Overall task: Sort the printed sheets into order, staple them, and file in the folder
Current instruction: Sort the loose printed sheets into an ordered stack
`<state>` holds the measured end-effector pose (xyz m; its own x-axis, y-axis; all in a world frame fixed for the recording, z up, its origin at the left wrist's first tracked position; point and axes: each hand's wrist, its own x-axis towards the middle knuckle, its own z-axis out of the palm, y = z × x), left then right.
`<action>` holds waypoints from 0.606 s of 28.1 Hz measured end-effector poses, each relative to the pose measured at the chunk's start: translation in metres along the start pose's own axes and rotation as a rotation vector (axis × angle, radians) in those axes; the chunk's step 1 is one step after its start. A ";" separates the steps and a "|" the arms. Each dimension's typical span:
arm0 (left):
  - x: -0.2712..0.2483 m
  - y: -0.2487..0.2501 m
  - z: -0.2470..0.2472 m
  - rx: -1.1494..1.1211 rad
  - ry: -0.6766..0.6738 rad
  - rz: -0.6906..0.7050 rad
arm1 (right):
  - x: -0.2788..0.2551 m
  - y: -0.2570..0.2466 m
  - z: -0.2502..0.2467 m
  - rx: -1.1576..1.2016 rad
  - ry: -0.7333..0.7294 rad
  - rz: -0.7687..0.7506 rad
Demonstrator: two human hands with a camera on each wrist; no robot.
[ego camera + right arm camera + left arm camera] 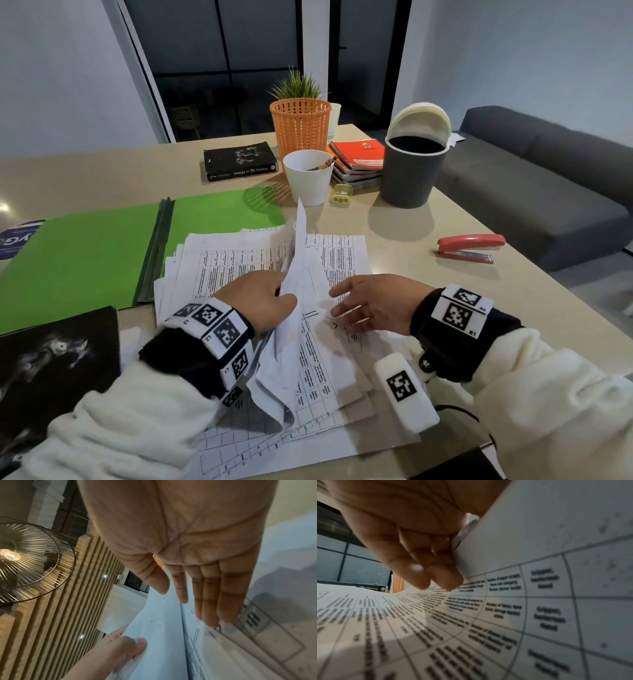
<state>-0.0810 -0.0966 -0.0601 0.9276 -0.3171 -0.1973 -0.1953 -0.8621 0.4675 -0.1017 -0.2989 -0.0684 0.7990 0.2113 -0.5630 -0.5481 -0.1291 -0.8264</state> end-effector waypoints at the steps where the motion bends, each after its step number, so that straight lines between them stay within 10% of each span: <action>1: 0.000 0.000 0.000 -0.003 0.002 -0.002 | -0.001 0.000 0.000 -0.004 -0.007 0.011; 17: -0.001 0.004 0.002 0.009 0.000 0.012 | -0.009 0.010 0.008 -0.084 -0.040 0.076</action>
<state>-0.0837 -0.1008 -0.0599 0.9253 -0.3272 -0.1918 -0.2088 -0.8617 0.4624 -0.1165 -0.2943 -0.0711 0.7444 0.2363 -0.6245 -0.5828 -0.2267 -0.7804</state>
